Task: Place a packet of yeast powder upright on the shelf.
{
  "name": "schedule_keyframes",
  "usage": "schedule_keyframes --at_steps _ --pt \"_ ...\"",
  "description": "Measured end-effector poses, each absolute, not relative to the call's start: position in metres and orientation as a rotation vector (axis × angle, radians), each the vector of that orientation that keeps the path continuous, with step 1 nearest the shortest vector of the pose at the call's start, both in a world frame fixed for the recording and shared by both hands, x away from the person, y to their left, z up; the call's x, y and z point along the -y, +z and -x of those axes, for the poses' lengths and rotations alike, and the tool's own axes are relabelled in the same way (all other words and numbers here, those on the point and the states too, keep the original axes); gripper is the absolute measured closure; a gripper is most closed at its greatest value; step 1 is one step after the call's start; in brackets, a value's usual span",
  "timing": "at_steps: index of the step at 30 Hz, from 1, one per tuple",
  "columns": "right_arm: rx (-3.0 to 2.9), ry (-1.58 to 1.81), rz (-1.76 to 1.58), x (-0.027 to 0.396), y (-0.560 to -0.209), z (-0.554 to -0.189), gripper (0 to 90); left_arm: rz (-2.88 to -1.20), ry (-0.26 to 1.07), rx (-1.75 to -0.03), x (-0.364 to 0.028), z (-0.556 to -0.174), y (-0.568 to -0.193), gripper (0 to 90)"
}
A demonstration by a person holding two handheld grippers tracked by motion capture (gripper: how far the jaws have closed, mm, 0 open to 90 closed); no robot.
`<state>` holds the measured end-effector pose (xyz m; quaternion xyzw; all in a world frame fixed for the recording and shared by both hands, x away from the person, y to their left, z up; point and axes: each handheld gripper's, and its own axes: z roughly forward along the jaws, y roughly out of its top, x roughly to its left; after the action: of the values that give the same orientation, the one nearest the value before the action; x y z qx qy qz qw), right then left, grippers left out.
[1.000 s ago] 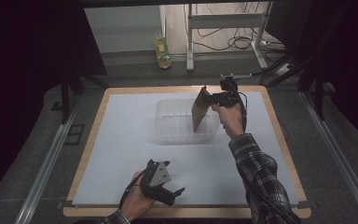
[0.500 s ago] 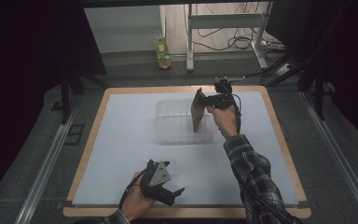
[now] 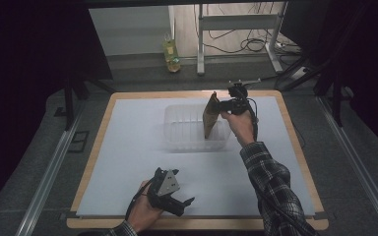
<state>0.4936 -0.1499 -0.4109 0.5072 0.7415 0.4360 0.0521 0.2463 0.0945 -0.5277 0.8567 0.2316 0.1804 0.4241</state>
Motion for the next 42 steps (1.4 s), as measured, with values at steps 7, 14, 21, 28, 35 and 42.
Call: schedule_keyframes --at_steps 7,14,21,28,35,42 --pt "-2.262 1.319 -1.525 0.152 -0.409 -0.491 55.9 -2.147 0.455 -0.575 -0.094 -0.246 -0.528 0.3" --pt "-2.275 1.290 -1.466 0.154 -0.404 -0.486 47.2 -2.150 0.456 -0.569 -0.094 -0.246 -0.528 0.3" --pt "-2.332 1.241 -1.382 0.151 -0.403 -0.480 37.8 -2.150 0.452 -0.570 -0.094 -0.246 -0.529 0.3" --pt "-2.342 1.205 -1.273 0.147 -0.399 -0.473 31.0 -2.150 0.453 -0.567 -0.094 -0.246 -0.529 0.3" --pt "-2.341 1.168 -1.183 0.147 -0.396 -0.465 27.7 -2.152 0.458 -0.566 -0.094 -0.246 -0.528 0.3" --pt "-2.337 1.128 -1.097 0.146 -0.396 -0.455 22.7 -2.138 0.467 -0.583 -0.098 -0.248 -0.527 0.3"
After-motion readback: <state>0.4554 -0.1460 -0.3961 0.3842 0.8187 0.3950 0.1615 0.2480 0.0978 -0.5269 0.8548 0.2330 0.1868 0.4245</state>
